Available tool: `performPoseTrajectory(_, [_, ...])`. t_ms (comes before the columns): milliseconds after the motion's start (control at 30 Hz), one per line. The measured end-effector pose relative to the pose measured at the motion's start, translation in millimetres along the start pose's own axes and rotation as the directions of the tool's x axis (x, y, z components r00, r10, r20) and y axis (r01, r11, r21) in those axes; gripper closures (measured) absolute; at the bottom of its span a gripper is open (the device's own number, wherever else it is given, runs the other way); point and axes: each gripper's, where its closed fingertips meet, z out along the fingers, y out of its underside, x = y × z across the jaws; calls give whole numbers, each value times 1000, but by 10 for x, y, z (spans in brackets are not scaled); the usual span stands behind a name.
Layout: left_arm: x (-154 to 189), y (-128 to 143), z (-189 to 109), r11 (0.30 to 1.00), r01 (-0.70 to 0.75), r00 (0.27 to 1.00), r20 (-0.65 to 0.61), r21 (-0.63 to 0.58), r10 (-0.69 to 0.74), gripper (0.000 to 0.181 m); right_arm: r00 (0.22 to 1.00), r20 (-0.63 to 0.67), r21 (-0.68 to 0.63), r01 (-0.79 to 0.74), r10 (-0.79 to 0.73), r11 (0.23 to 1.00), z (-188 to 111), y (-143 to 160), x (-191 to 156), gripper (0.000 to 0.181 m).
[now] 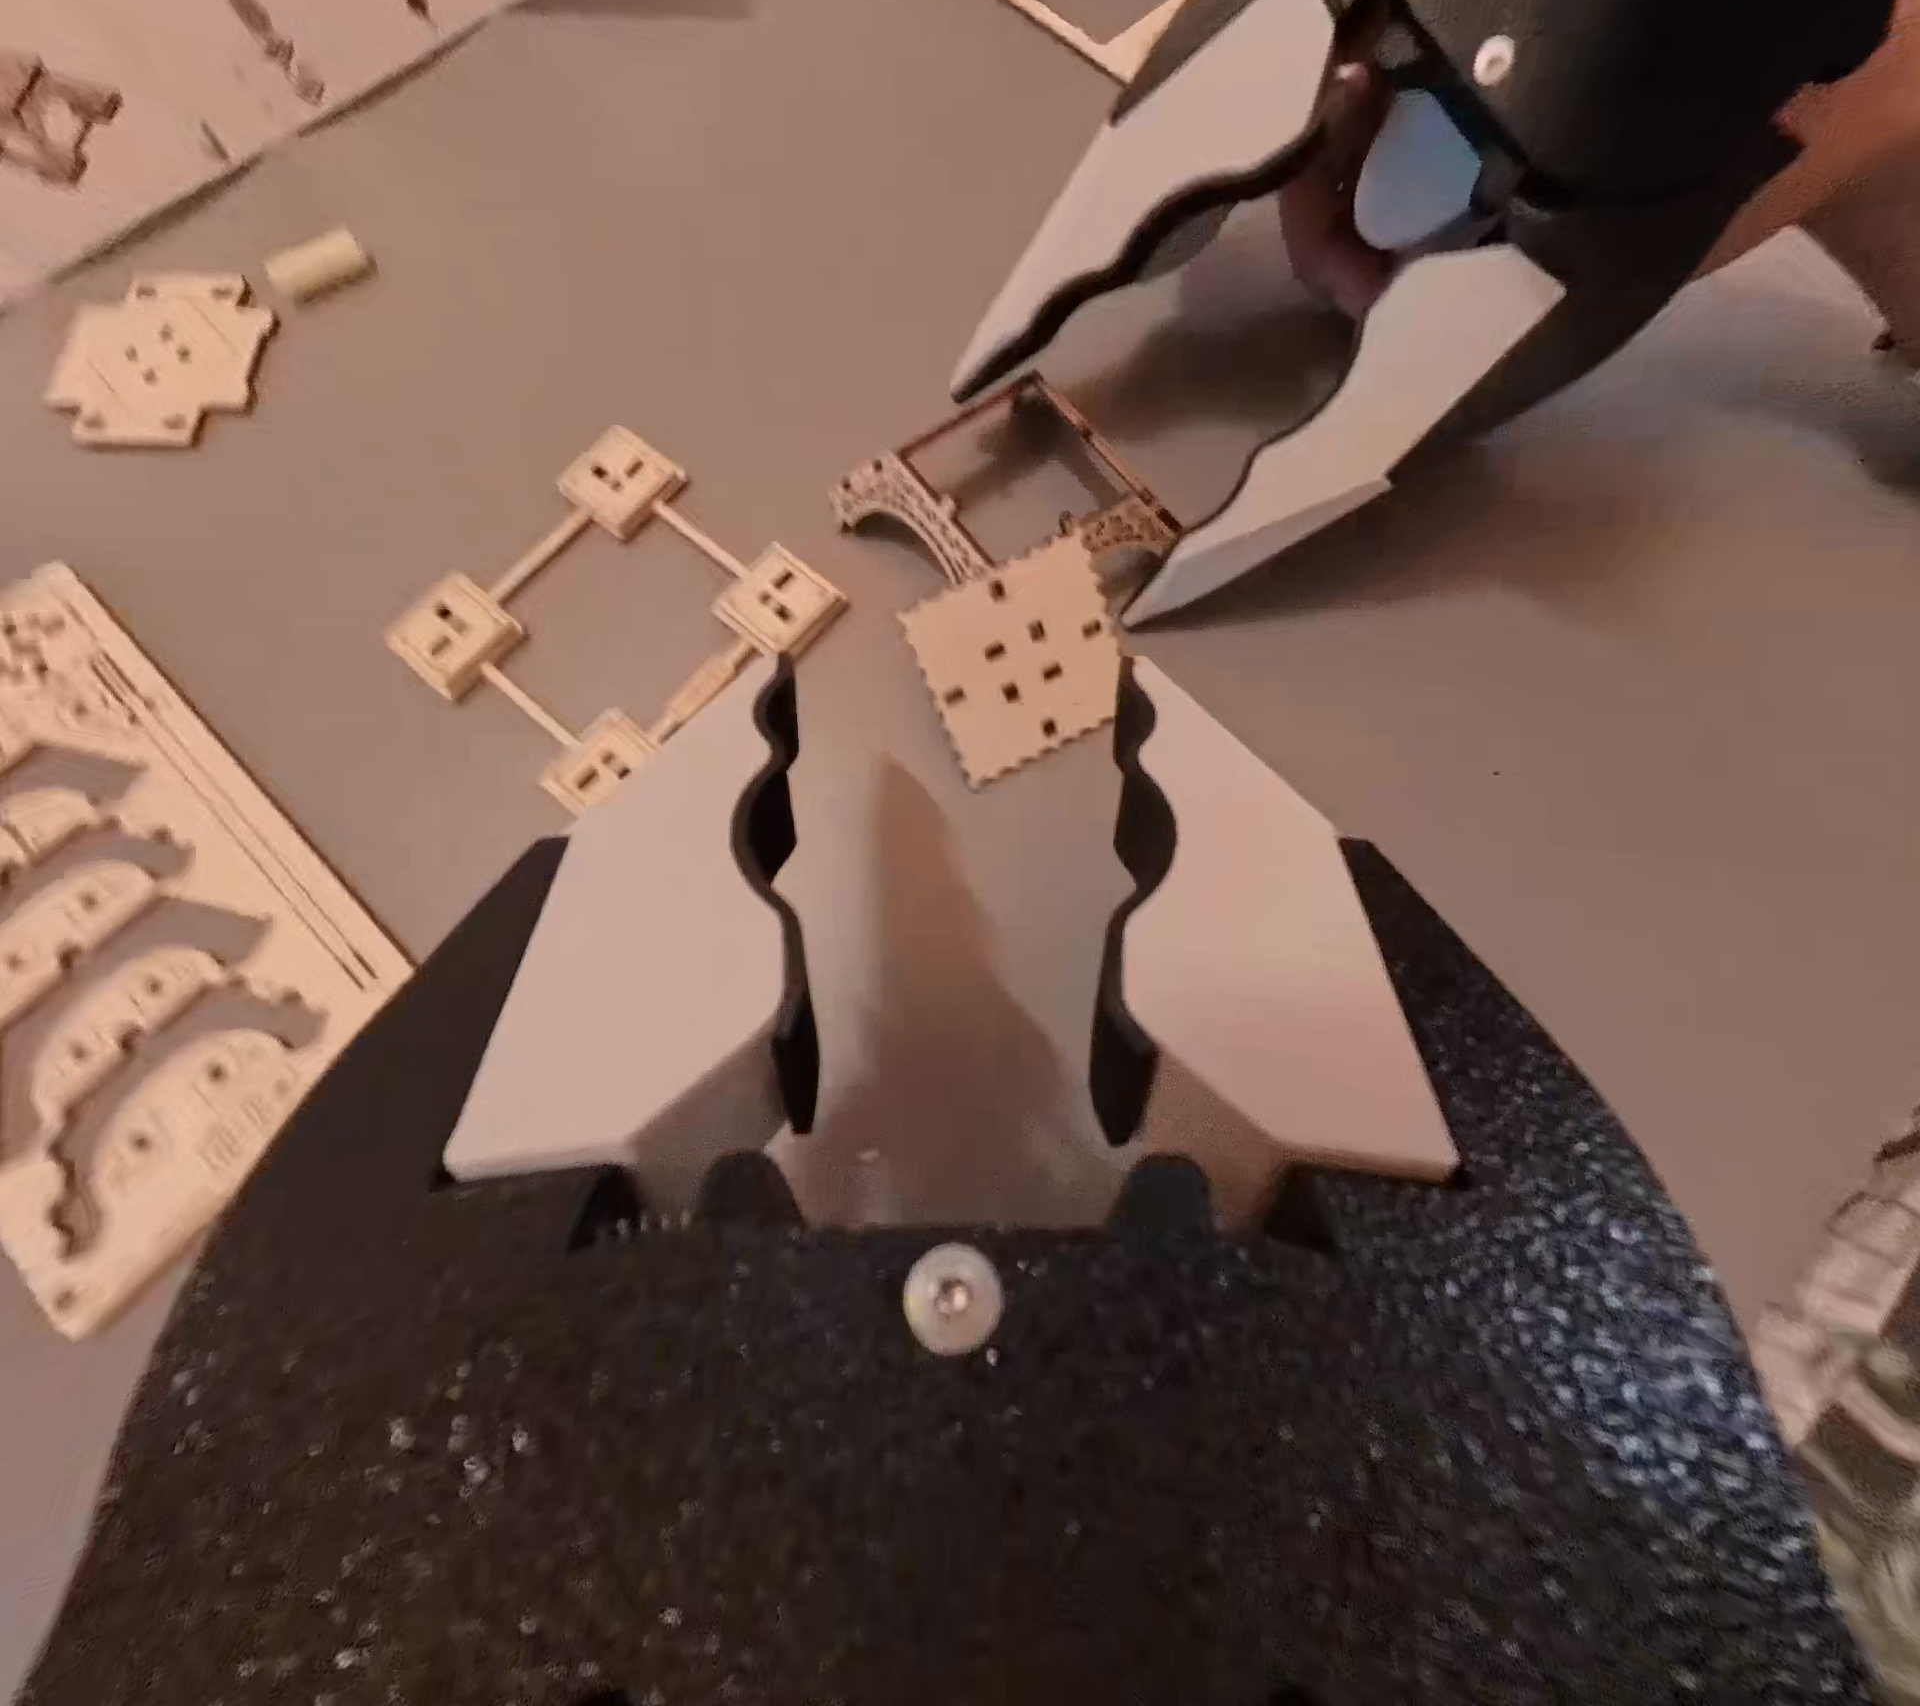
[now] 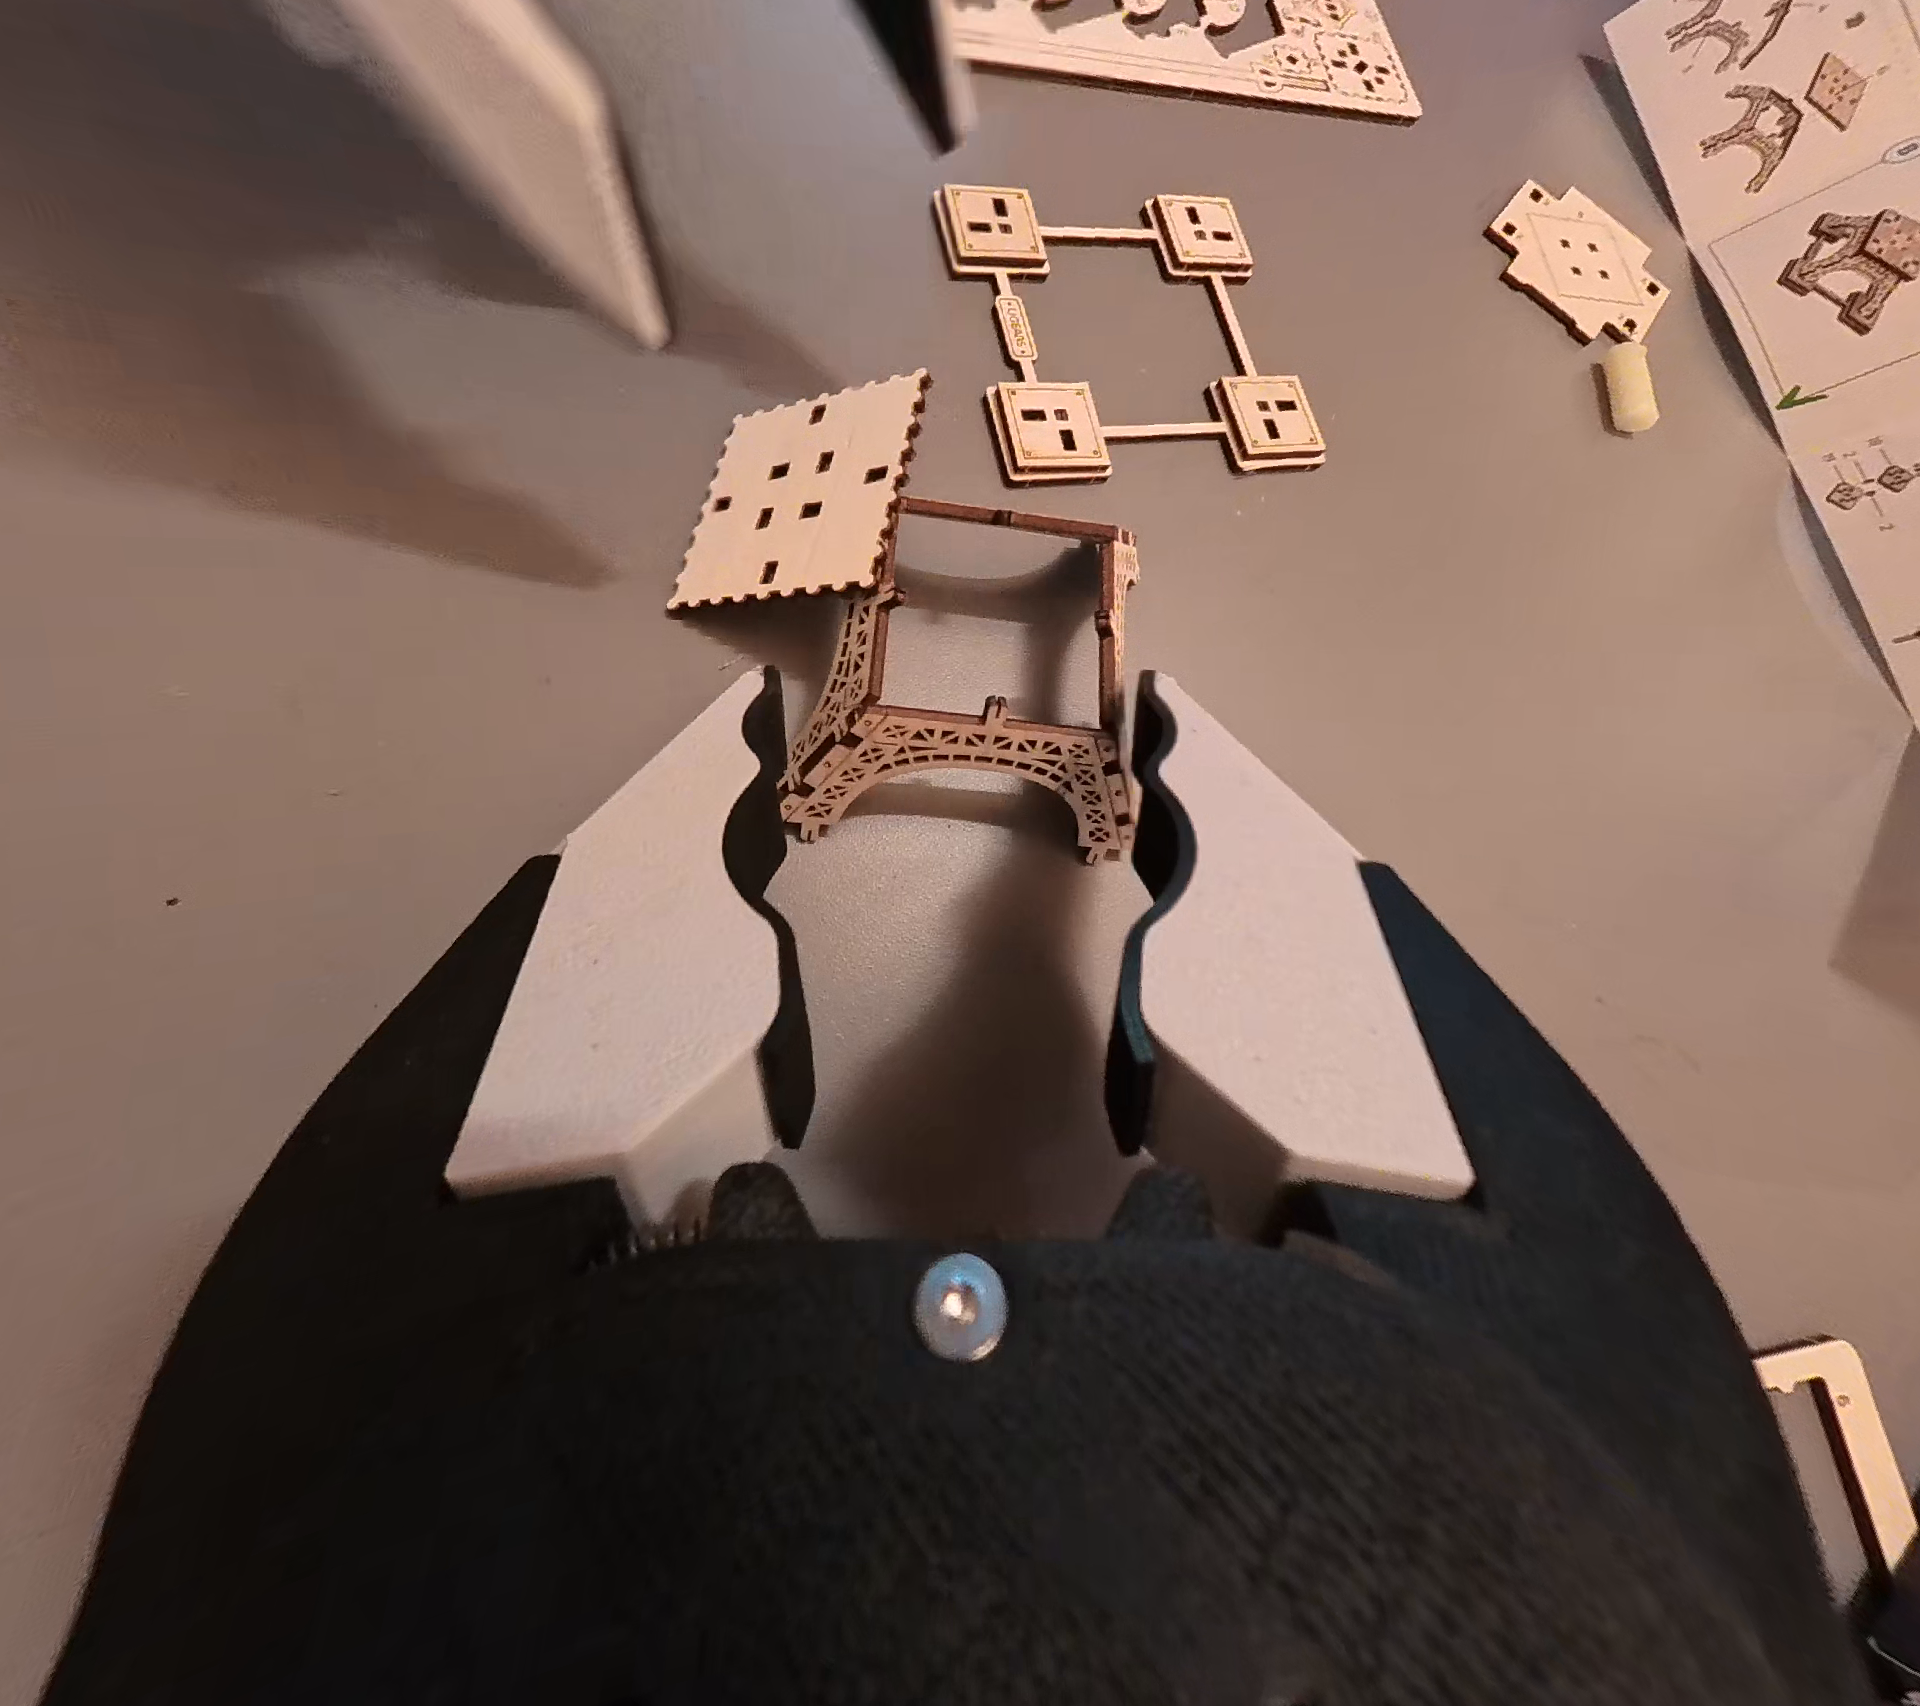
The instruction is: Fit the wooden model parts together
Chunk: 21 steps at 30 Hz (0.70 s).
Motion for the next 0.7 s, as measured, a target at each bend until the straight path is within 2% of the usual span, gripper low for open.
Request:
performPoseTrajectory(100, [33,169,90,998,60,993,105,13,-61,119,1000,-4,1,2,-2,1000,-1,-1,2,115])
performPoseTrajectory(167, [75,220,170,994,110,987,120,14,-110,112,1000,-15,4,11,-11,1000,-4,-6,6,114])
performPoseTrajectory(300, [125,229,303,989,145,980,139,5,-145,111,999,-35,8,24,-24,1000,-10,-13,18,112])
performPoseTrajectory(467, [133,240,368,993,121,977,178,-15,-116,120,999,-35,7,19,-19,1000,-8,-11,22,111])
performPoseTrajectory(533, [135,200,342,994,110,977,182,11,-110,134,999,-30,8,23,-23,1000,-8,-12,12,112])
performPoseTrajectory(700, [127,225,316,994,108,976,188,14,-109,134,1000,-14,7,27,-26,1000,-6,-12,-11,117])
